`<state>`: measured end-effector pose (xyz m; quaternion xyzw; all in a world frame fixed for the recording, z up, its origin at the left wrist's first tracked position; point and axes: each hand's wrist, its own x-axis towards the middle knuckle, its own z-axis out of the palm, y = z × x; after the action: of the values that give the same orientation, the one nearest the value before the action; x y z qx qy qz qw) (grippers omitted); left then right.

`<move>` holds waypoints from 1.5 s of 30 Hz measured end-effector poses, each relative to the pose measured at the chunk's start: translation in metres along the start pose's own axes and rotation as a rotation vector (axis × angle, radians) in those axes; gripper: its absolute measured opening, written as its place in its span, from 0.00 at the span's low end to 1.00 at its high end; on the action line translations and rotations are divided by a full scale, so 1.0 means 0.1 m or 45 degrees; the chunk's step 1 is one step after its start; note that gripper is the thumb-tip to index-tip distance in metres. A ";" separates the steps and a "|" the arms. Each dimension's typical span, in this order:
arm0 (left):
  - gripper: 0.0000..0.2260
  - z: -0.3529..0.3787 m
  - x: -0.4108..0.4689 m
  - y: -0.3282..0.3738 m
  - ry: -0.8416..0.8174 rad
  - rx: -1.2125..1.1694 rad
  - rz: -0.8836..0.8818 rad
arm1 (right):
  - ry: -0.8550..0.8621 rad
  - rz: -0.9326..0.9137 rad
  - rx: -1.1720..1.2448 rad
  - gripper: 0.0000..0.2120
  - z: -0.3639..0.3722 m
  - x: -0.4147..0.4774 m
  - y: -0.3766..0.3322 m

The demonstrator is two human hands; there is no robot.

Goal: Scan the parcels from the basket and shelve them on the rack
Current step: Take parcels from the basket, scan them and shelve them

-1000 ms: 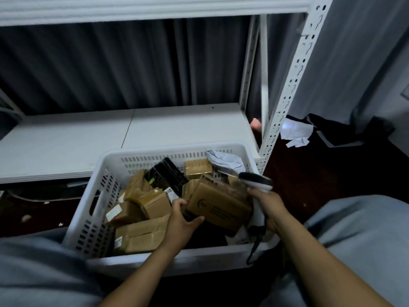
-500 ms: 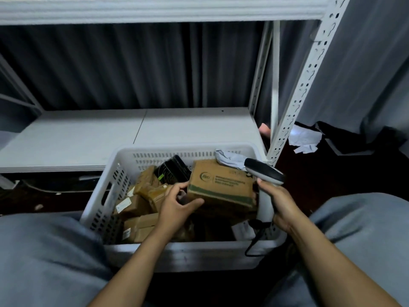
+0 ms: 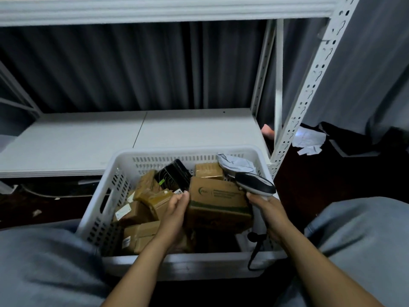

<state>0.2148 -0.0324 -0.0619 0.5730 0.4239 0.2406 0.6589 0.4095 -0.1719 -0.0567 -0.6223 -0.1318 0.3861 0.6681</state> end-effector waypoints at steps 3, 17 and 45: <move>0.14 -0.05 0.02 0.01 0.152 0.031 0.021 | -0.007 -0.030 0.014 0.15 0.04 0.03 0.01; 0.17 -0.11 -0.06 0.08 -0.206 0.008 0.092 | 0.114 -0.002 0.203 0.06 0.00 0.02 0.03; 0.29 -0.14 0.04 -0.01 -0.056 -0.372 -0.152 | 0.037 -0.032 0.083 0.04 0.10 -0.08 -0.07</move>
<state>0.2052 -0.0219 -0.0639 0.4500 0.4030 0.2476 0.7575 0.3999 -0.1690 -0.0463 -0.6042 -0.1173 0.3725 0.6946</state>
